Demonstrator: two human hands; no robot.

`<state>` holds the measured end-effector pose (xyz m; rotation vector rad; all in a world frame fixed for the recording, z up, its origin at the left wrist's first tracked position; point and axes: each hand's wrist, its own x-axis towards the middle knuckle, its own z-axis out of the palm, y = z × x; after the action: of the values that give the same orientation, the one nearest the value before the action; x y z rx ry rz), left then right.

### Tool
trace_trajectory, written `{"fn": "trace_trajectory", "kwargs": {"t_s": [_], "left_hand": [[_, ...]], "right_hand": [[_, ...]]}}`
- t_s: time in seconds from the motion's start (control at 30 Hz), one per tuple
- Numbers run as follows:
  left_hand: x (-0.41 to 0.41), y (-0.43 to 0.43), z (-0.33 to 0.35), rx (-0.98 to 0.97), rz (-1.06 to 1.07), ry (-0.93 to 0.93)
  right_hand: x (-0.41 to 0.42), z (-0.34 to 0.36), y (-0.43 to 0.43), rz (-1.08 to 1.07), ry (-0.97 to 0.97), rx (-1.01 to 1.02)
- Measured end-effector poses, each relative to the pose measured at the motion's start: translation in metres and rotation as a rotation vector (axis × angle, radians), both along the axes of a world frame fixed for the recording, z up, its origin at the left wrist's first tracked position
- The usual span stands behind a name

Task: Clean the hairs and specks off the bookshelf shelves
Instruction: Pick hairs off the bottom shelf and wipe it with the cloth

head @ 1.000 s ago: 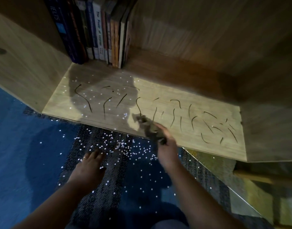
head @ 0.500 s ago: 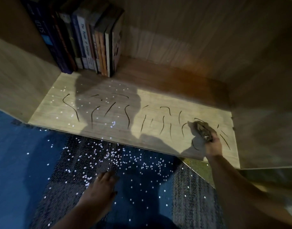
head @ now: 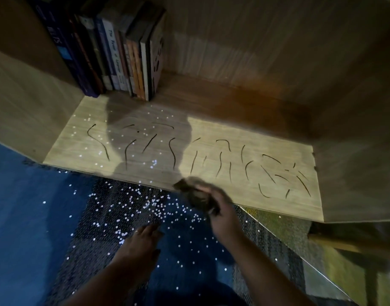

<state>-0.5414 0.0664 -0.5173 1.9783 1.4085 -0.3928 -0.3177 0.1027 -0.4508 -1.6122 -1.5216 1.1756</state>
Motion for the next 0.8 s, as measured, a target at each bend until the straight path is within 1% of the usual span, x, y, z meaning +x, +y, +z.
{"fn": "trace_trajectory", "kwargs": {"t_s": [0.13,0.17,0.27,0.33,0.4,0.53,0.57,0.63,0.73,0.8], "left_hand": [[-0.007,0.005,0.0,-0.026,0.03,0.017],[-0.009,0.005,0.0,-0.022,0.046,0.007],[-0.017,0.005,0.003,0.018,0.13,-0.046],[-0.025,0.004,0.006,0.025,0.165,-0.053],[-0.035,0.004,0.008,0.032,0.192,-0.054],[-0.061,0.006,0.009,0.06,0.246,-0.051],[-0.066,0.007,0.01,0.063,0.259,-0.049],[-0.075,0.008,0.01,0.067,0.28,-0.047],[-0.084,0.008,0.009,0.083,0.322,-0.06],[-0.089,0.007,0.007,0.078,0.357,-0.069]], "right_hand": [[0.061,0.01,0.022,-0.344,0.034,-0.058],[0.076,0.01,0.027,-0.385,0.002,-0.055],[0.103,-0.008,0.043,-0.435,-0.251,-0.132],[0.099,-0.023,0.055,-0.449,-0.323,-0.16],[0.072,-0.034,0.066,-0.403,-0.374,-0.182],[-0.019,-0.045,0.09,-0.364,-0.3,-0.291],[-0.039,-0.043,0.094,-0.324,-0.272,-0.296],[-0.074,-0.042,0.096,-0.185,-0.196,-0.28],[-0.119,-0.037,0.087,0.005,-0.239,-0.209],[-0.141,-0.038,0.074,0.13,-0.241,-0.208]]}}
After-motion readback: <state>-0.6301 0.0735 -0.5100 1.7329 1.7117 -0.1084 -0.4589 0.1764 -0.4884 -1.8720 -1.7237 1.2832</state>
